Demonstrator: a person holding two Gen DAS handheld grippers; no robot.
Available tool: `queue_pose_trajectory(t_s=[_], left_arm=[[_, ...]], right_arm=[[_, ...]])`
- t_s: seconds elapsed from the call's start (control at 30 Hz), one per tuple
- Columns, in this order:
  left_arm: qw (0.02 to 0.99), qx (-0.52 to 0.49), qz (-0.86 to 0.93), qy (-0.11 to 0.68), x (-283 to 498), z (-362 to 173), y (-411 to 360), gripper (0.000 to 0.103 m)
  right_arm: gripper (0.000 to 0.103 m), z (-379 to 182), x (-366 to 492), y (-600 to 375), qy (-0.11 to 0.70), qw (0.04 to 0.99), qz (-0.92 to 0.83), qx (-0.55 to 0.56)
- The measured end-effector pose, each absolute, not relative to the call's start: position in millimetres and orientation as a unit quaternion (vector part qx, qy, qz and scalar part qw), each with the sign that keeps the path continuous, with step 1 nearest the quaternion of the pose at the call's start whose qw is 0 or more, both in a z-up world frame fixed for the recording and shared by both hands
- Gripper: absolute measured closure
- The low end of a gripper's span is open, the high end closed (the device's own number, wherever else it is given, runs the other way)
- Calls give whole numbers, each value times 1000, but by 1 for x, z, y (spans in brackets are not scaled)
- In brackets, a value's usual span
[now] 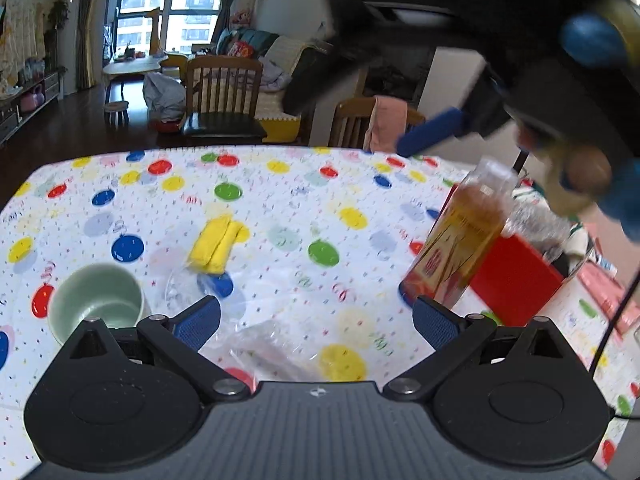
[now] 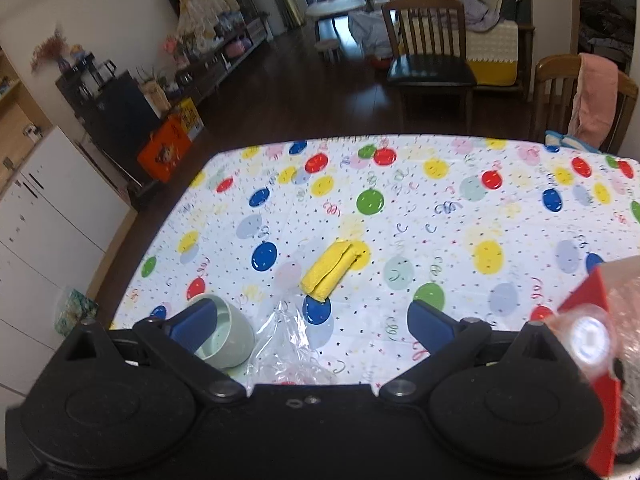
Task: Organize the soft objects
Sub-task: 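Withdraw both tools from the shoebox toward the yellow cloth and plastic bag, then grasp the yellow cloth with the right tool while the left tool reaches toward the clear plastic bag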
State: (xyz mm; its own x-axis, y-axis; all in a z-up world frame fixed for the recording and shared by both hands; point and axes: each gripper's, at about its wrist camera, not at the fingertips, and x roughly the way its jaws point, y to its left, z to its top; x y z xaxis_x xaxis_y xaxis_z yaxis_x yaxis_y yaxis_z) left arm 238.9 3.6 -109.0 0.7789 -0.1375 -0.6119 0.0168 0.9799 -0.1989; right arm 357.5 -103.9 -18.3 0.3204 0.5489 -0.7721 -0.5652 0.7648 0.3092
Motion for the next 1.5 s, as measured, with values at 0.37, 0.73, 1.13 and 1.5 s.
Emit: queue_pose_trajectory(t_s=[0.37, 0.73, 1.13, 1.5], left_arm=[[933, -56, -43, 354, 261, -159, 8, 0], [931, -36, -31, 361, 283, -188, 6, 0], [929, -38, -28, 367, 288, -205, 9, 1], [924, -30, -21, 380, 287, -213, 10, 22]], right_arm=[[3, -80, 405, -42, 530, 780, 331, -41], [6, -136, 442, 10, 561, 773, 292, -57], [18, -170, 458, 35, 569, 781, 249, -66], [43, -178, 451, 43, 567, 781, 245, -90]])
